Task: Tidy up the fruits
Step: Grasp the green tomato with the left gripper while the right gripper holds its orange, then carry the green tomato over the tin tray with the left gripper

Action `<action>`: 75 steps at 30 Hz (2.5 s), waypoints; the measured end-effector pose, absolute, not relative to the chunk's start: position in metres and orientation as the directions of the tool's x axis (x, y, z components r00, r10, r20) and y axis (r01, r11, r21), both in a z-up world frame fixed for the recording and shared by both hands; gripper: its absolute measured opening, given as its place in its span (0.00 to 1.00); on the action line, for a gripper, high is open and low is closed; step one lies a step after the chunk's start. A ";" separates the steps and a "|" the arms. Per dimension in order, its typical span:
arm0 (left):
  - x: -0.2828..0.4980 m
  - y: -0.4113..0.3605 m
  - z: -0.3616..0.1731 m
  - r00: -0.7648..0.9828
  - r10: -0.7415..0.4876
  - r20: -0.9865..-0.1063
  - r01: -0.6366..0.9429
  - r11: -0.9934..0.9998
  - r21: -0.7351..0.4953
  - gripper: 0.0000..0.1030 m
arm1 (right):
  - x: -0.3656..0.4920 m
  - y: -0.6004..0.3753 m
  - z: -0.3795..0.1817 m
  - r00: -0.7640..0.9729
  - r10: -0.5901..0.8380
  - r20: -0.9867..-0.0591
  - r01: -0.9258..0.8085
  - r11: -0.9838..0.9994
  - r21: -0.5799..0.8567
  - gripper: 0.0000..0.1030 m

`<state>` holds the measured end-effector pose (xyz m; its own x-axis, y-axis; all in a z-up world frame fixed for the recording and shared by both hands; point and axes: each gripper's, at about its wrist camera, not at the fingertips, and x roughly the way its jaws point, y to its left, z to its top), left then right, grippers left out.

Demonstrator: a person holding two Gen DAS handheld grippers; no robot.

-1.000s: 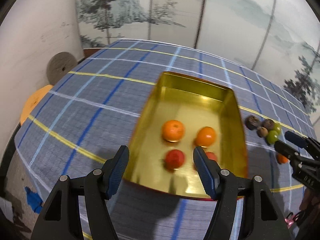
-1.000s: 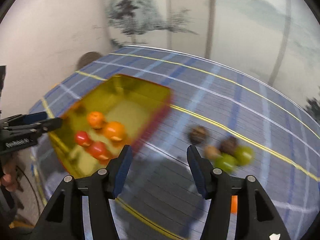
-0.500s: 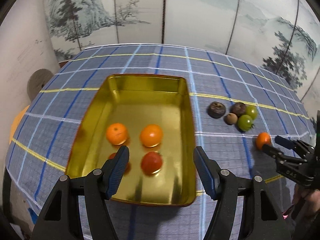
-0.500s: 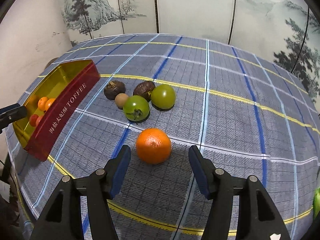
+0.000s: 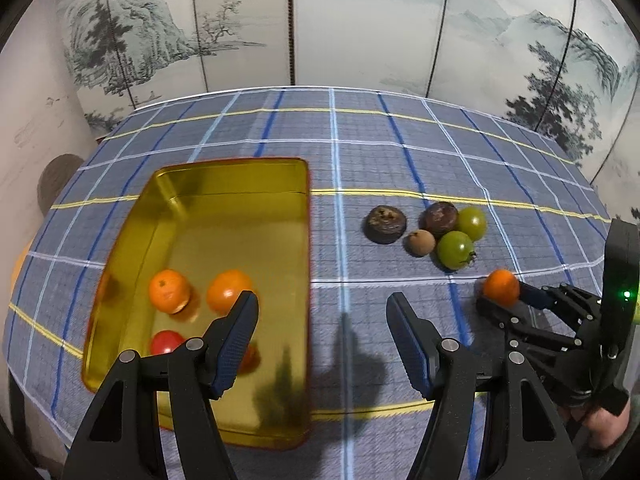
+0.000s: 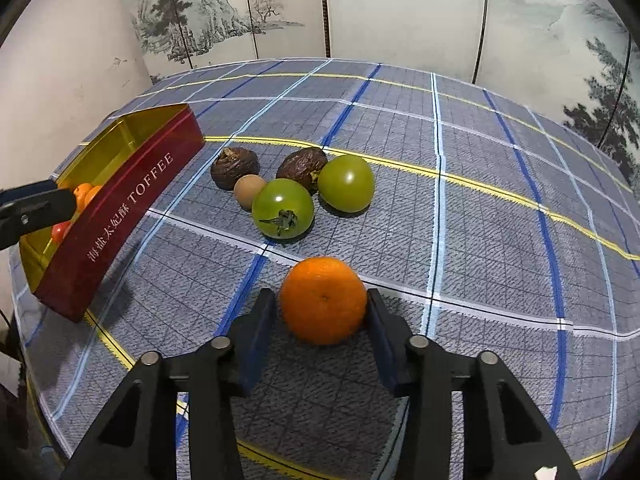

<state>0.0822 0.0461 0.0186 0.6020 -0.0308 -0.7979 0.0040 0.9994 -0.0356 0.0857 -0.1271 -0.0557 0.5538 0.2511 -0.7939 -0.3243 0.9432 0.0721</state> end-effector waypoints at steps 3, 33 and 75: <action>0.087 0.035 0.016 0.598 -0.042 -0.801 0.020 0.999 -0.037 0.65 | 0.087 -0.131 -0.056 0.561 0.252 -0.788 -0.317 0.945 0.076 0.36; 0.140 -0.058 -0.017 0.543 -0.162 -0.824 0.133 0.985 -0.107 0.58 | 0.122 -0.259 -0.057 0.640 0.034 -0.768 -0.064 0.998 -0.010 0.35; 0.116 -0.037 -0.001 0.557 -0.116 -0.823 0.105 0.992 -0.069 0.36 | 0.122 -0.263 -0.059 0.632 0.057 -0.773 -0.066 0.998 0.019 0.36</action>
<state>0.1156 -0.0366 -0.0009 0.5567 -0.1163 -0.8225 0.1049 0.9921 -0.0693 0.1225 -0.2632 -0.0593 0.6316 0.0566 -0.7732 -0.0657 0.9977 0.0193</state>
